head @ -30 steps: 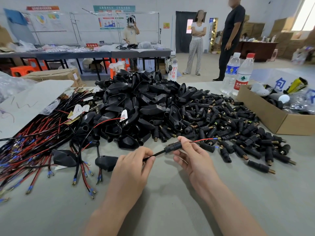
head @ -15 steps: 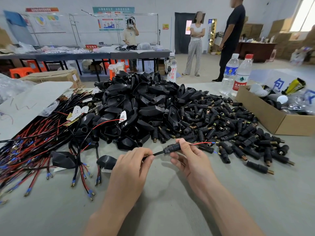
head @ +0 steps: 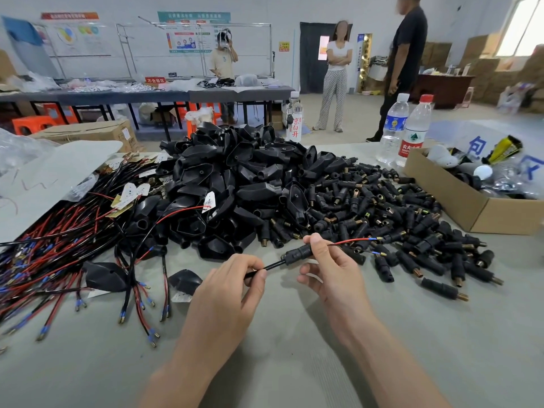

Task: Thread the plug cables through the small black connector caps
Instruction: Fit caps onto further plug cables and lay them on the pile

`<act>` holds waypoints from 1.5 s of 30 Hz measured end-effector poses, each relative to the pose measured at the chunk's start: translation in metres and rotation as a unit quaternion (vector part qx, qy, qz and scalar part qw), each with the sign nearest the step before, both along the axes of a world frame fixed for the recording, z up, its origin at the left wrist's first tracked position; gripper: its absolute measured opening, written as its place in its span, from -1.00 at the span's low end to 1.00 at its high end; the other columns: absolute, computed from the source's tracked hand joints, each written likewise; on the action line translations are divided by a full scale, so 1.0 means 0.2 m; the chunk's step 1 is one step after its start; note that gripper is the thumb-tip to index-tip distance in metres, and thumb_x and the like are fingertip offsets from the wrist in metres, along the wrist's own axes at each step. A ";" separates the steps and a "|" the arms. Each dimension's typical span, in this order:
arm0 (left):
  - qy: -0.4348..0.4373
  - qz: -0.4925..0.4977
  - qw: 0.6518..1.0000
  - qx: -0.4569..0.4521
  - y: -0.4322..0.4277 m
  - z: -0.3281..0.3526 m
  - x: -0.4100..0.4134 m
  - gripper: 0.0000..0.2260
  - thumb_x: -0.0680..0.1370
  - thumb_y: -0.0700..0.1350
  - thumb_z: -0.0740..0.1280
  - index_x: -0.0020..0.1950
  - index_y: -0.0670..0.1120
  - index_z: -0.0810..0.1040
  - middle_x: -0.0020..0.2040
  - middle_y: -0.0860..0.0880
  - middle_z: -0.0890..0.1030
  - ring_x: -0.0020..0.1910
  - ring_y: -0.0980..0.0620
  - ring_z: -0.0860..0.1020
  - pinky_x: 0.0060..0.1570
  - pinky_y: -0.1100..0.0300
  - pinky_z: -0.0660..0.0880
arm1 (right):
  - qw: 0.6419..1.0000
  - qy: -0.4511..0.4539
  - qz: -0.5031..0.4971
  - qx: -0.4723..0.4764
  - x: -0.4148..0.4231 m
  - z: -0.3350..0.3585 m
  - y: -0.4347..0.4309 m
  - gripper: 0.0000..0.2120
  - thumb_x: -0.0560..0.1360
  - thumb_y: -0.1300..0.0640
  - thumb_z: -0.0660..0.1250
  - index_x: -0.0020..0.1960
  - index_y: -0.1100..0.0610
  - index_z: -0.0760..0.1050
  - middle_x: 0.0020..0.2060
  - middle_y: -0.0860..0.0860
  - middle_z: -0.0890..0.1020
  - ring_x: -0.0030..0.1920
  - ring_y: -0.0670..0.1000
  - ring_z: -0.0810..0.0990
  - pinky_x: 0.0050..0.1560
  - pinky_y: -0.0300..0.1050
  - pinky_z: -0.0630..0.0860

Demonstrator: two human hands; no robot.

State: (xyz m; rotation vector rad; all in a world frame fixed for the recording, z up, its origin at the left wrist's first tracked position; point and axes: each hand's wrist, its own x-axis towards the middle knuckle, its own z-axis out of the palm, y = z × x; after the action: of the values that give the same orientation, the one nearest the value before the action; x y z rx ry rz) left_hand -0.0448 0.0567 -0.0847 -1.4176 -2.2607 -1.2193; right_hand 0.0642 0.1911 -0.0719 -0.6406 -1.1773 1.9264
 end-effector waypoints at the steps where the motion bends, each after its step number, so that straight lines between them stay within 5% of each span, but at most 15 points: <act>1: 0.001 0.000 1.000 0.001 0.00 0.00 0.00 -0.91 0.59 -0.02 0.32 -0.03 0.16 0.45 -0.18 0.21 0.54 -0.19 0.14 0.53 -0.18 0.18 0.48 | 1.000 -0.003 -0.004 -0.001 0.00 0.00 0.00 -0.68 0.39 -0.12 0.45 -0.07 0.12 0.68 -0.24 0.02 0.63 -0.38 -0.07 0.56 -0.31 -0.23 0.57; 8: 0.006 -0.009 1.000 0.006 0.00 0.01 0.01 -0.90 0.58 -0.04 0.33 -0.04 0.16 0.44 -0.22 0.21 0.50 -0.24 0.10 0.49 -0.24 0.22 0.45 | 0.999 -0.012 0.020 -0.041 -0.02 -0.01 0.00 -0.63 0.37 -0.15 0.43 -0.05 0.15 0.64 -0.30 0.01 0.65 -0.42 -0.06 0.56 -0.39 -0.20 0.57; 12: -0.019 -0.024 1.000 0.002 0.00 -0.01 0.01 -0.96 0.59 0.08 0.25 -0.05 0.15 0.45 -0.23 0.17 0.51 -0.25 0.09 0.48 -0.25 0.21 0.41 | 0.998 -0.001 0.054 -0.038 0.00 0.00 0.00 -0.73 0.38 -0.14 0.43 -0.11 0.04 0.72 -0.25 0.00 0.66 -0.33 -0.07 0.61 -0.31 -0.21 0.59; 18: -0.064 -0.037 0.997 0.023 0.01 -0.01 0.00 -0.94 0.58 0.11 0.23 -0.05 0.17 0.45 -0.20 0.19 0.55 -0.23 0.10 0.52 -0.25 0.17 0.42 | 0.993 0.014 0.118 -0.027 0.00 0.00 -0.05 -0.72 0.45 -0.09 0.39 0.05 0.03 0.71 -0.13 0.01 0.67 -0.18 -0.07 0.64 -0.23 -0.22 0.59; 33: -0.032 -0.003 0.999 -0.004 0.00 0.00 0.01 -0.95 0.60 0.05 0.28 -0.04 0.14 0.51 -0.01 0.27 0.54 -0.04 0.20 0.47 -0.03 0.46 0.29 | 0.991 0.021 0.131 -0.029 -0.01 -0.01 -0.04 -0.71 0.43 -0.08 0.45 0.09 0.01 0.70 -0.05 -0.03 0.70 -0.15 -0.09 0.65 -0.22 -0.20 0.59; 45: 0.010 0.003 1.000 0.005 0.00 -0.01 -0.02 -0.97 0.60 -0.05 0.39 -0.02 0.09 0.58 -0.18 0.30 0.57 0.05 0.41 0.42 0.10 0.41 0.28 | 0.991 0.038 0.108 -0.063 0.00 -0.01 -0.02 -0.77 0.47 -0.04 0.40 0.06 0.00 0.72 -0.02 -0.02 0.70 -0.17 -0.07 0.63 -0.25 -0.21 0.59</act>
State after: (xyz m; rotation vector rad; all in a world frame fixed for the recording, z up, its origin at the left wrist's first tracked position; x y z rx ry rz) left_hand -0.0484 0.0575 -0.0869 -1.4132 -2.2414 -1.2079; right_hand 0.0637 0.1874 -0.0730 -0.5177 -1.1220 2.2027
